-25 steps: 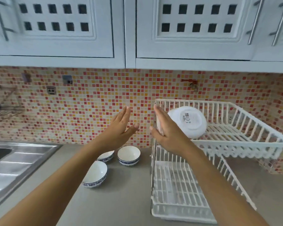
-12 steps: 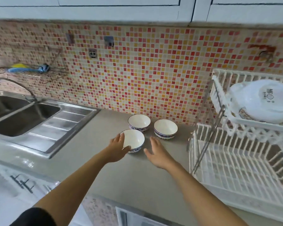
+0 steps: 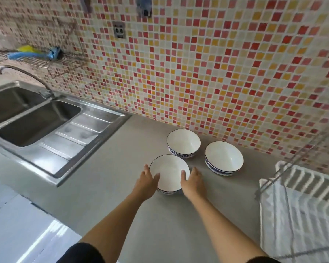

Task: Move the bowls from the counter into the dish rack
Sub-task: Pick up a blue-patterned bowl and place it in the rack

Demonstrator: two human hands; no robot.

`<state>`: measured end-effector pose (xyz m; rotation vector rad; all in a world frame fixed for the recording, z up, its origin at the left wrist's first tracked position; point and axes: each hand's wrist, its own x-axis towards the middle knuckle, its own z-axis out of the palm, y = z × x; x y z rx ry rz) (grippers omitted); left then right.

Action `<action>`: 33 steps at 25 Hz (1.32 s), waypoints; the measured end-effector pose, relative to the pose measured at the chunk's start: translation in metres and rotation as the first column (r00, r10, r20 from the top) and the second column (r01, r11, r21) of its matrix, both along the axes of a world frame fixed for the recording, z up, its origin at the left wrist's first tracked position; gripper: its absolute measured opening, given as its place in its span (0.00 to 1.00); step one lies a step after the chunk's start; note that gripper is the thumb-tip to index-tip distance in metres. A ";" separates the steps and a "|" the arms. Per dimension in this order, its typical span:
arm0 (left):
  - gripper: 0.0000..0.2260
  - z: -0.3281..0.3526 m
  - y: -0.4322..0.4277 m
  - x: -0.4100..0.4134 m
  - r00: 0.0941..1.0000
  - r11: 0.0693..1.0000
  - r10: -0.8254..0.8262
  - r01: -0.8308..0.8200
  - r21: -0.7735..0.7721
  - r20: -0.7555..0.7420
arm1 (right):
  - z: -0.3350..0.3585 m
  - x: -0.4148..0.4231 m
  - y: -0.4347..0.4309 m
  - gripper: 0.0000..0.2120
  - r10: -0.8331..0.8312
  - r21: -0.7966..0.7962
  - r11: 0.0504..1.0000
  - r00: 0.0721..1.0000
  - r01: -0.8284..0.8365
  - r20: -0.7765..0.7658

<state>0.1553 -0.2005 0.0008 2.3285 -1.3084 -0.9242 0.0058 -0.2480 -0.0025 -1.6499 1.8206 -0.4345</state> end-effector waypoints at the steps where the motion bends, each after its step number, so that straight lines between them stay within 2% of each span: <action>1: 0.32 -0.006 -0.007 0.000 1.000 1.000 0.028 -0.028 0.008 -0.003 | -0.005 0.003 -0.007 0.22 -0.021 0.010 1.000 1.000 0.021 -0.015; 6: 0.29 -0.022 -0.029 0.000 0.994 0.993 0.108 -0.108 0.040 0.009 | -0.023 0.009 -0.029 0.12 0.002 0.028 1.000 0.996 0.001 -0.091; 9: 0.26 -0.016 -0.030 -0.002 0.992 0.992 0.125 -0.125 0.013 -0.011 | -0.023 0.007 -0.026 0.09 0.003 -0.005 1.000 0.993 -0.004 -0.121; 13: 0.26 0.007 -0.004 -0.009 0.995 0.988 0.097 -0.093 -0.124 0.023 | -0.006 0.001 -0.002 0.09 -0.008 -0.104 0.995 0.999 0.004 -0.039; 17: 0.25 0.058 0.029 -0.018 0.994 0.942 0.089 -0.064 -0.328 0.060 | 0.044 -0.012 0.035 0.09 0.033 -0.310 0.951 0.995 -0.002 0.097; 20: 0.23 0.116 0.068 -0.034 0.995 0.827 0.074 -0.024 -0.561 0.065 | 0.105 -0.029 0.075 0.06 0.079 -0.478 0.878 0.978 0.024 0.193; 23: 0.21 0.169 0.108 -0.056 0.996 0.649 0.051 0.019 -0.761 0.069 | 0.162 -0.053 0.117 0.04 0.091 -0.628 0.775 0.971 0.070 0.220; 26: 0.20 0.211 0.132 -0.078 0.999 0.522 0.017 0.018 -0.853 0.032 | 0.211 -0.080 0.149 0.05 0.108 -0.725 0.682 0.966 0.100 0.234; 29: 0.18 0.253 0.154 -0.112 0.996 0.350 -0.073 0.079 -0.933 0.057 | 0.261 -0.121 0.180 0.01 0.115 -0.794 0.592 0.960 0.139 0.254; 33: 0.17 0.300 0.176 -0.171 0.979 0.206 -0.188 0.120 -0.971 0.080 | 0.311 -0.189 0.209 0.08 0.130 -0.809 0.555 0.940 0.196 0.317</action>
